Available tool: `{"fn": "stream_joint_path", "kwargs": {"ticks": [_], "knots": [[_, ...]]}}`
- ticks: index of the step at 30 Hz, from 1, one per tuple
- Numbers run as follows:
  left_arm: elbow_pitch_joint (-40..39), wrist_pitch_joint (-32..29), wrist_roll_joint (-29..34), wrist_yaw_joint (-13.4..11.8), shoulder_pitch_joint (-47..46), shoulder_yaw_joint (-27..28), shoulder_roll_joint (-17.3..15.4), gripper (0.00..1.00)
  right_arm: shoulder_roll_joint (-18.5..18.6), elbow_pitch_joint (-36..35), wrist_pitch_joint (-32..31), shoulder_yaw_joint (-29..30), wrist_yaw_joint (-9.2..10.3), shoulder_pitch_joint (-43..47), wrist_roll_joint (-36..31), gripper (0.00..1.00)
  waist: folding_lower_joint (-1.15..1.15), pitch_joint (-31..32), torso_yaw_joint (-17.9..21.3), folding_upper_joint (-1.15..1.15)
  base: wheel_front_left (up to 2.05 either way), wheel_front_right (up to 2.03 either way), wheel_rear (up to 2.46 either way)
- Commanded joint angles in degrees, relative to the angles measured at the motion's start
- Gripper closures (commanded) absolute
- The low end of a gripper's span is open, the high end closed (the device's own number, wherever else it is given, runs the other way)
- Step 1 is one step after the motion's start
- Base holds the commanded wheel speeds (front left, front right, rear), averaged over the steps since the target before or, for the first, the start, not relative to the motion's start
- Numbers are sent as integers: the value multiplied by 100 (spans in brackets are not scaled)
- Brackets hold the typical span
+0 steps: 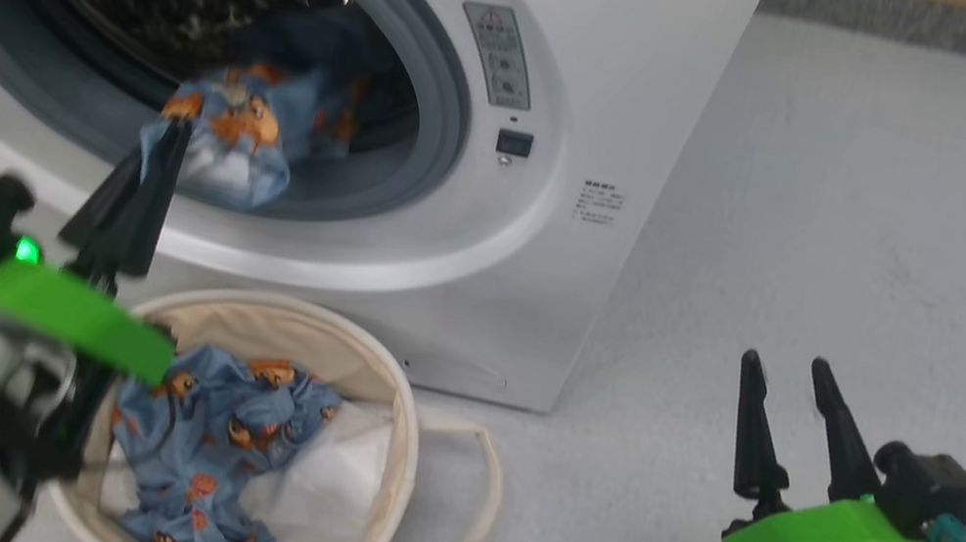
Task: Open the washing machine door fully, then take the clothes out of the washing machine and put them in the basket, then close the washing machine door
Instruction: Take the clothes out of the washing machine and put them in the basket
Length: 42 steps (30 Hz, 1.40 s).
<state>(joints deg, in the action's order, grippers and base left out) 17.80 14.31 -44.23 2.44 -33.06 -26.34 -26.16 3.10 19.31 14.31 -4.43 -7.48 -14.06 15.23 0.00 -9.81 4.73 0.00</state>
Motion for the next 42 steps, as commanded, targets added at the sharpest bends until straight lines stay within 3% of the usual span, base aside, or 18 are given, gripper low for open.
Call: {"fn": "stream_joint_path", "kwargs": {"ticks": [1, 9, 17, 19, 22, 27, 35, 42], "knots": [[-369, 68, 86, -47, -36, 388, -296, 100, -23, -149, 69, -133, -1, -12, 53, 0, 0, 165, -57, 0, 0, 0, 0], [-2127, 39, 266, -478, 1506, 837, -496, 100, -23, -105, 69, -111, -1, 117, 35, 0, 0, 381, -162, 0, 0, 0, 0], [-2867, -230, 152, -932, 2480, 945, -724, 100, -23, -120, 69, -139, -1, 103, 54, 0, 0, 378, -166, 0, 0, 0, 0], [-2547, -356, 217, -985, 2612, 812, -753, 100, -23, -125, 69, -130, -1, 81, 43, 0, 0, 320, -165, 0, 0, 0, 0], [-1944, -412, 188, -864, 2524, 596, -583, 100, -23, -139, 69, -129, -1, 33, 33, 0, 0, 253, -146, 0, 0, 0, 0], [-423, -361, 218, -521, 2070, 231, -168, 100, -23, -162, 69, -128, -1, -41, 14, 0, 0, 140, -92, 0, 0, 0, 0], [2588, -343, 161, 270, 1045, -244, 559, 100, -23, -273, 69, -199, -1, -192, 68, 0, 0, -83, 82, 0, 0, 0, 0], [4521, -366, -287, 482, 308, -170, 945, 100, -23, -401, 69, -221, -1, -312, 45, 0, 0, -357, 254, 0, 0, 0, 0]]}}
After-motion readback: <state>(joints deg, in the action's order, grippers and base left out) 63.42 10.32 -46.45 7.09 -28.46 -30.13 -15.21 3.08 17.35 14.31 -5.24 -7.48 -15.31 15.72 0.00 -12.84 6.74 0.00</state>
